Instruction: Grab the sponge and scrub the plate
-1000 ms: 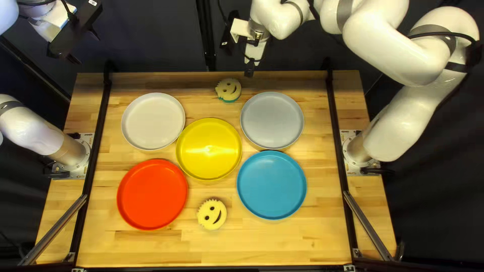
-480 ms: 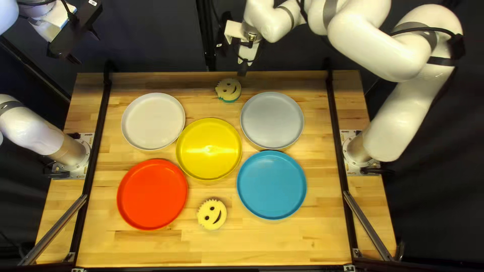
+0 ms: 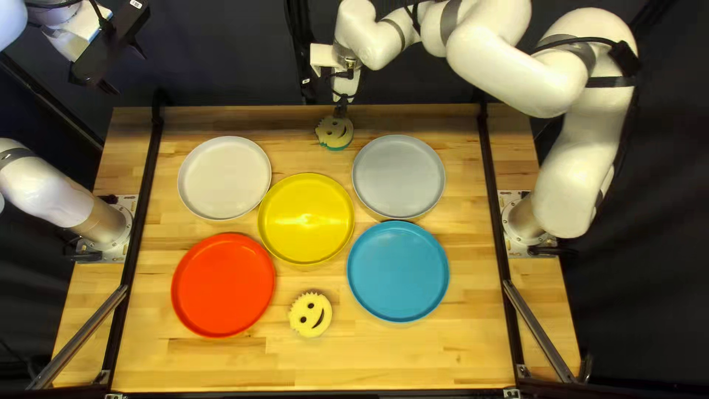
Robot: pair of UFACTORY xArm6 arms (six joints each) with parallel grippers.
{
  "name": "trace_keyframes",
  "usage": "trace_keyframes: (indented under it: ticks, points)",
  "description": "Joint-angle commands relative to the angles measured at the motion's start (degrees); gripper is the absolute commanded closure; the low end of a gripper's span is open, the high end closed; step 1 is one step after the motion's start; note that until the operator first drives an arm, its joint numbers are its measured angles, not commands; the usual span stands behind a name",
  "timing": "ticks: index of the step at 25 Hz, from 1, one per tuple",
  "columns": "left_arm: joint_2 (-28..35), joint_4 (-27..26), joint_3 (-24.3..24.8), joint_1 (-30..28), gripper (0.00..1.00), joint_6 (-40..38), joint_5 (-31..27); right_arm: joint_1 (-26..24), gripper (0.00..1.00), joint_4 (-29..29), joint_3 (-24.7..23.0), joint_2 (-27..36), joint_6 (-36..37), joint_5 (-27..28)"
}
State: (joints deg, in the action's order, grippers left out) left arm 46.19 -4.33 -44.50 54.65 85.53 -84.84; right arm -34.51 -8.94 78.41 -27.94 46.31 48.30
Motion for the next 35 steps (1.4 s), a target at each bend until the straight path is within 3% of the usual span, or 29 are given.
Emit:
trace_keyframes:
  ticks: [1, 14, 17, 20, 23, 24, 25, 35]
  points:
    - [0.00, 0.00, 0.00, 0.00, 0.00, 0.00, 0.00, -0.73, 0.00, -0.29, 1.50, -1.78, 1.47, 0.68]
    - [0.00, 0.00, 0.00, 0.00, 0.00, 0.00, 0.00, -0.38, 0.00, -0.47, 8.27, -8.03, 1.18, 5.04]
    - [0.00, 0.00, 0.00, 0.00, 0.00, 0.00, 0.00, -0.18, 0.06, -0.35, 9.01, -8.70, 1.19, 5.57]
    - [0.00, 0.00, 0.00, 0.00, 0.00, 0.00, 0.00, -0.01, 0.06, -0.23, 9.21, -9.11, 1.28, 5.85]
    - [0.00, 0.00, 0.00, 0.00, 0.00, 0.00, 0.00, 0.06, 0.31, -0.14, 9.74, -9.43, 1.18, 6.35]
    - [0.00, 0.00, 0.00, 0.00, 0.00, 0.00, 0.00, 0.08, 0.95, -0.12, 9.75, -9.41, 1.08, 6.36]
    - [0.00, 0.00, 0.00, 0.00, 0.00, 0.00, 0.00, 0.08, 1.00, -0.09, 9.68, -9.37, 1.01, 6.30]
    - [0.00, 0.00, 0.00, 0.00, 0.00, 0.00, 0.00, 0.79, 1.00, 1.45, 8.36, -8.93, 0.30, 5.08]
